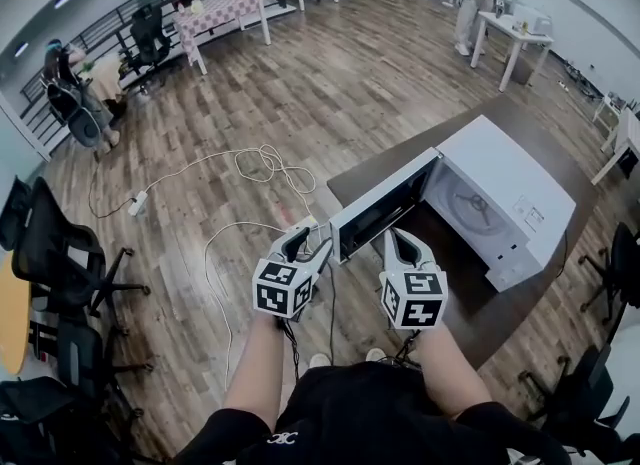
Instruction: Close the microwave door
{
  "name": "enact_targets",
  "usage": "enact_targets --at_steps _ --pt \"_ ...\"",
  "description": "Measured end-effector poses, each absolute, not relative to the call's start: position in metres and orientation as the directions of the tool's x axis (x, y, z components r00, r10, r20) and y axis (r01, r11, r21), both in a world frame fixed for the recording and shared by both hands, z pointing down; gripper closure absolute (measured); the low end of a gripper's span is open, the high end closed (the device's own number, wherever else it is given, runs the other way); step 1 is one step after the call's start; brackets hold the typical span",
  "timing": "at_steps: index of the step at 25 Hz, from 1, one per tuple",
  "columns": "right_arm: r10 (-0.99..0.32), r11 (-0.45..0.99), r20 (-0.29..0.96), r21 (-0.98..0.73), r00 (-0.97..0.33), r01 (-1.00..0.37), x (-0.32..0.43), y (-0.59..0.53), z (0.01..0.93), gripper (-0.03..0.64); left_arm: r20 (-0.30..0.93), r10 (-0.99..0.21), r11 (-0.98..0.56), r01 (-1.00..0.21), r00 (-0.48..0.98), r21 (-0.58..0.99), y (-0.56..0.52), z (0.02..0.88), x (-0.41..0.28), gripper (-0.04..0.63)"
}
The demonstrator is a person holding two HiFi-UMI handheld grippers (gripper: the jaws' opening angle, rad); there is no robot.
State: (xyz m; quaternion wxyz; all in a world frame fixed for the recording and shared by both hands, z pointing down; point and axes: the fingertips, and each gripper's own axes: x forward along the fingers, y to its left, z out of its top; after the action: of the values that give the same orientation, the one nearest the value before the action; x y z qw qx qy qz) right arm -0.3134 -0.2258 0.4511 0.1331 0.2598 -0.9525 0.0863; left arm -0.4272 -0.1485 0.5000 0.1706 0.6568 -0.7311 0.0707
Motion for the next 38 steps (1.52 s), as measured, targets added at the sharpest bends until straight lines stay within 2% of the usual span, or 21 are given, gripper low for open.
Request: enact_targets --at_steps 13,19,24,32,34,38 --pt "-0.621 0.735 0.332 -0.066 -0.710 -0.674 -0.305 -0.235 0.465 0.607 0.431 -0.894 -0.084 -0.990 0.125 0.112 -0.185 0.549 -0.445 0.354" --pt "-0.671 0.678 0.341 -0.077 -0.658 -0.731 -0.291 -0.237 0.472 0.607 0.426 -0.883 -0.162 -0.979 0.199 0.120 -0.189 0.550 -0.444 0.354" --pt "-0.697 0.642 0.347 -0.088 -0.628 -0.761 -0.275 -0.236 0.478 0.607 0.388 -0.876 -0.265 -0.958 0.286 0.106 -0.191 0.551 -0.426 0.356" --pt "-0.723 0.599 0.365 -0.091 -0.586 -0.795 -0.250 -0.227 0.488 0.607 0.379 -0.811 -0.441 -0.892 0.445 0.104 -0.197 0.553 -0.373 0.313" --pt "-0.732 0.587 0.363 -0.092 -0.576 -0.805 -0.243 -0.226 0.487 0.607 0.386 -0.787 -0.486 -0.869 0.482 0.096 -0.197 0.552 -0.357 0.316" --pt "-0.754 0.556 0.362 -0.093 -0.548 -0.826 -0.227 -0.224 0.486 0.607 0.402 -0.731 -0.574 -0.815 0.552 0.076 -0.196 0.551 -0.326 0.383"
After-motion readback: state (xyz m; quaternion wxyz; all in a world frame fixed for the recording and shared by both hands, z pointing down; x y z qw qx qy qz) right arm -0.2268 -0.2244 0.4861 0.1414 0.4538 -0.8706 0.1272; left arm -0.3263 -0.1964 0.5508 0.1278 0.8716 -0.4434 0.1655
